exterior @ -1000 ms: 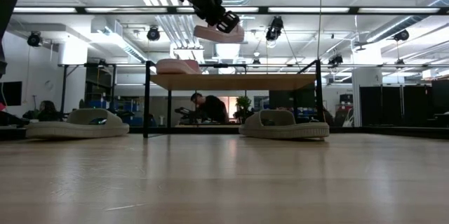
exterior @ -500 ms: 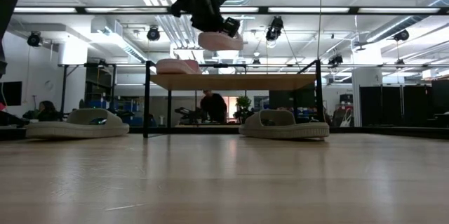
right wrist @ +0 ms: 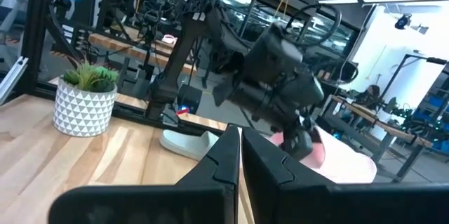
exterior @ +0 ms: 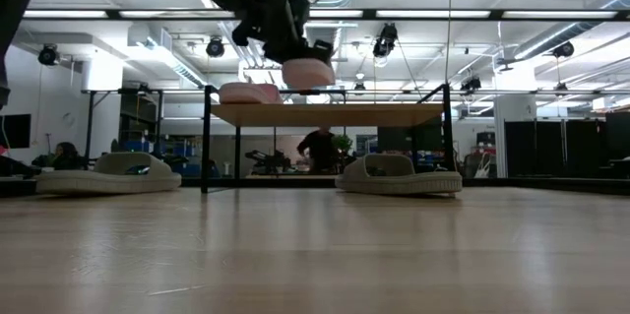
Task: Pick and place slides into the shelf
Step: Put the pink slides on the shelf
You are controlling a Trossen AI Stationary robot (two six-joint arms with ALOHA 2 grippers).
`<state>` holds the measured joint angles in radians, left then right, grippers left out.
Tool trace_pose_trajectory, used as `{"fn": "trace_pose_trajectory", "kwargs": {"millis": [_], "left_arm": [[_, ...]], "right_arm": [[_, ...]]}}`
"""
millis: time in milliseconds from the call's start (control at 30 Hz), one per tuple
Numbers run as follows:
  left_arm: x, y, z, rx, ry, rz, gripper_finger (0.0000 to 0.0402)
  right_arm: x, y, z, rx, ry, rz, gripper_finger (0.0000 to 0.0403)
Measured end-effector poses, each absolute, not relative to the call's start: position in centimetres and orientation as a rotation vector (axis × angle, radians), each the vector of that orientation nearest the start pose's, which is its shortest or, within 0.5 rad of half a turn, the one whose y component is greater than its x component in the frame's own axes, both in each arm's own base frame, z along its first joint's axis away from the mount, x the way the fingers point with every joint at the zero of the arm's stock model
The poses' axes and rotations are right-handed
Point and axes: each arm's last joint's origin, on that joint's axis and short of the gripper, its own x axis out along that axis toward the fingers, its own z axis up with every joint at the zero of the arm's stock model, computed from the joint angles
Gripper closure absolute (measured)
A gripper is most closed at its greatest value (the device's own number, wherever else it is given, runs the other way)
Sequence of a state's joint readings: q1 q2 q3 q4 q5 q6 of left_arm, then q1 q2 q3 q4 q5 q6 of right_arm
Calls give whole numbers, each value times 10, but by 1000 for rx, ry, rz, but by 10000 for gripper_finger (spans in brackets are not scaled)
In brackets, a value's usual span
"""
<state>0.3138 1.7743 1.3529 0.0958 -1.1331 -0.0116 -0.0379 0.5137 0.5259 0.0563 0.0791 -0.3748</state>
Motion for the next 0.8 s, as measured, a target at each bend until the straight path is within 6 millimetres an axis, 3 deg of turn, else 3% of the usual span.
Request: {"fn": "trace_pose_trajectory", "kwargs": {"millis": [200,667,800], "left_arm": [[378,153,269,166,372,1490,401],[376,155,268,216,418,1506,401],[376,155,268,216,419,1503,379]], "right_arm": [[131,-7,303,-374,-46,-128,394],[131,-7,302,-375,-37,-126,394],[131,-7,302,-373,-37,-126,394]]}}
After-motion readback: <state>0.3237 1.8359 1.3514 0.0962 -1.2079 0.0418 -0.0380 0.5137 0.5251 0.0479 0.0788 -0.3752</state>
